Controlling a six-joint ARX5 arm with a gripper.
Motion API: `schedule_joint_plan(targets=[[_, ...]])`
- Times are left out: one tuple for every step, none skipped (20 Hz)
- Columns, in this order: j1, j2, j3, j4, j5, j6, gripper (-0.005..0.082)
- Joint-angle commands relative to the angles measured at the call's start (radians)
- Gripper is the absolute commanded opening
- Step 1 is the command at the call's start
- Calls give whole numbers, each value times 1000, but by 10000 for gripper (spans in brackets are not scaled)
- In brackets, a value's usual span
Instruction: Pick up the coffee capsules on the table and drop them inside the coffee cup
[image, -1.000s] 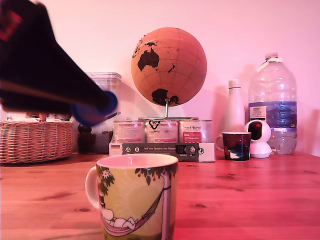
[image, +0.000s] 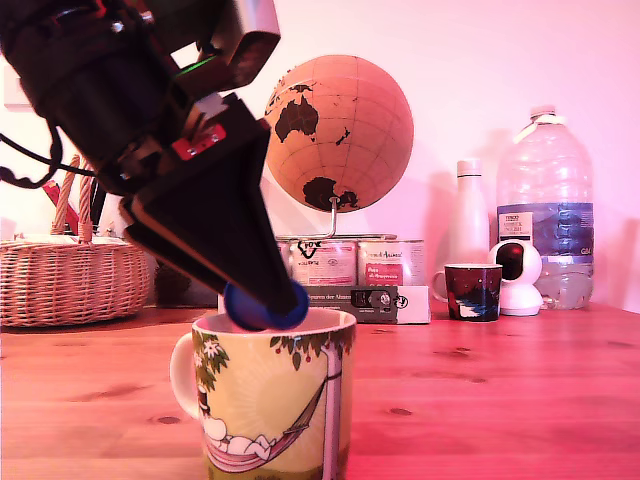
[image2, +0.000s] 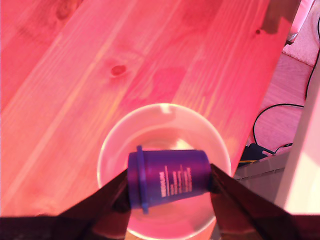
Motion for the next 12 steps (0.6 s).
schedule_joint_plan(targets=[[-5,5,7,4,1,11,249],[-5,5,7,4,0,10,253],[-5,5,7,5,1,10,258],[-5,5,7,9,1,10,311],[-5,5,7,18,1,10,443],[-5,5,7,27,-2,7,618],[-4,5,8,31,-4,-5,728],[-3,5,8,31,-4,-6,771],[-3,5,8,30,-4,-6,770],[-3,5,8,29,-4,-8,770],[-3,5,8,29,-4,-8,769],[-3,5,8,29,-4,-8,767]])
